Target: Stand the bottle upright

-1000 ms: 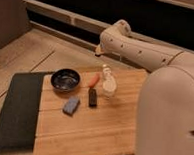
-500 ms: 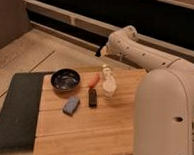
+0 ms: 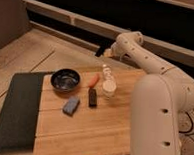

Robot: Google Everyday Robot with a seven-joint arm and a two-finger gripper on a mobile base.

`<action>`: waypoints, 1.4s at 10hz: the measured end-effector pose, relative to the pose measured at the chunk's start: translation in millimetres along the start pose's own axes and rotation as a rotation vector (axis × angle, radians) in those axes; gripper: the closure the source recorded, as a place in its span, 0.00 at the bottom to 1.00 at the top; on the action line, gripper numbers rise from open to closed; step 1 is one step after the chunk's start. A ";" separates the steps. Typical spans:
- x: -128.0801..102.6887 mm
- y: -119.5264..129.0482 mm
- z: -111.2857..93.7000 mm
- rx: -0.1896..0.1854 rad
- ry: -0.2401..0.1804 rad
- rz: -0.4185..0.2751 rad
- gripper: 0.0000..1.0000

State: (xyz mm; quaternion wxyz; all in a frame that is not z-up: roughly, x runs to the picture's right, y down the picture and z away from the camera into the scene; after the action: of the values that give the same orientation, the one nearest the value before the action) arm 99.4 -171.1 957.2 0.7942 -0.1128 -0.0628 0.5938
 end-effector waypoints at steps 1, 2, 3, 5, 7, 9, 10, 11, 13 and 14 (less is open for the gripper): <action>8.0 5.5 16.5 -0.029 0.030 -0.003 0.35; 14.3 10.1 29.3 -0.049 0.054 -0.005 0.35; 20.9 13.6 43.2 -0.067 0.083 -0.010 0.35; 27.9 10.7 58.6 -0.079 0.118 -0.008 0.35; 36.9 6.5 76.0 -0.090 0.157 -0.005 0.35; 51.3 9.6 93.6 -0.110 0.198 0.005 0.35; 61.8 13.1 103.4 -0.123 0.223 0.013 0.35; 69.1 14.5 108.9 -0.129 0.239 0.019 0.35; 89.2 16.4 120.7 -0.140 0.283 0.047 0.37; 94.2 15.7 122.3 -0.138 0.296 0.046 0.43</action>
State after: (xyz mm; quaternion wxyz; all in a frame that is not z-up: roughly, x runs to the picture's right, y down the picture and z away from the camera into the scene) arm 83.3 -63.9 1068.3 0.7711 -0.2550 0.0170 0.5832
